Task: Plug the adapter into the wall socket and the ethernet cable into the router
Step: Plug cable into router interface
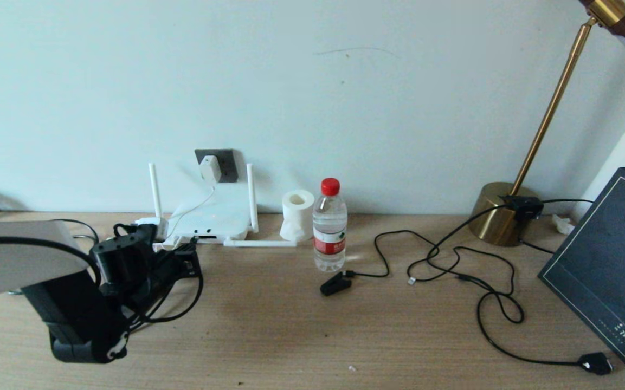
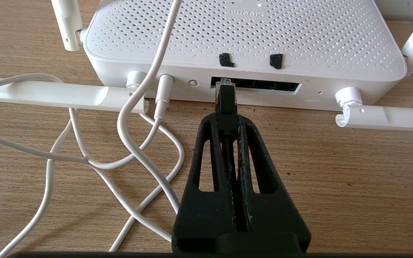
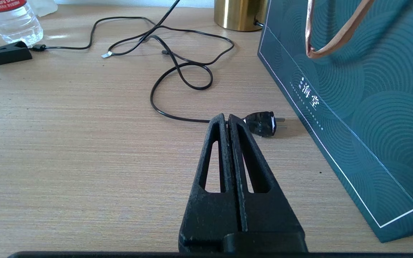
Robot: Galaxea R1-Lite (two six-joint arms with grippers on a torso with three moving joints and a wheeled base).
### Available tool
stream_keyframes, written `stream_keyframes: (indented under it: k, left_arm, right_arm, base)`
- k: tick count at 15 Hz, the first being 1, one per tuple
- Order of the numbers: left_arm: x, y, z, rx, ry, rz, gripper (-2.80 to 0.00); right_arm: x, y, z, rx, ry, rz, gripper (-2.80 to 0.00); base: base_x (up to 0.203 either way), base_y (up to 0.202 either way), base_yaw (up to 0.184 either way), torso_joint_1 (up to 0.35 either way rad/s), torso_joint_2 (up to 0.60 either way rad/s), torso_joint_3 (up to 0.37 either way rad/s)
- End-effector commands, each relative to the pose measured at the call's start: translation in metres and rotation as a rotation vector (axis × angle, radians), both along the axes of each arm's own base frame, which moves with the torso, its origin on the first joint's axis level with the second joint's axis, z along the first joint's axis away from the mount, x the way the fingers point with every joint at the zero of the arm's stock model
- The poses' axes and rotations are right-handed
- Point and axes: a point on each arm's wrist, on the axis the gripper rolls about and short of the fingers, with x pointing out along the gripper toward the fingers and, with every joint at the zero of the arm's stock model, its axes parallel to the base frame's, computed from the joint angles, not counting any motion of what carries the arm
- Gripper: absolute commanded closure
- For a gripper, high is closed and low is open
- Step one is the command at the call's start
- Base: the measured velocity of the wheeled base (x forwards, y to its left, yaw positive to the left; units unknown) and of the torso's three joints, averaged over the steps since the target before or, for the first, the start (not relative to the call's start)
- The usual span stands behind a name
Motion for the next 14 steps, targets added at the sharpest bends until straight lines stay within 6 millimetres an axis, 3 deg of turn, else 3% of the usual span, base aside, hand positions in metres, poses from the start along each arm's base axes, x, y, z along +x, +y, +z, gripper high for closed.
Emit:
stream_keyframes:
  k: [1, 14]
  left_arm:
    - [0.0004, 0.0001, 0.0011, 0.000, -0.010, 0.000, 0.00]
    - [0.0012, 0.0000, 0.0025, 0.000, -0.016, 0.000, 0.00]
  right_arm:
    - [0.0001, 0.0000, 0.0000, 0.000, 0.002, 0.000, 0.00]
    - [0.0001, 0.0000, 0.0000, 0.000, 0.002, 0.000, 0.00]
  base:
    - [0.000, 0.000, 0.000, 0.000, 0.00, 0.000]
    - [0.000, 0.000, 0.000, 0.000, 0.00, 0.000]
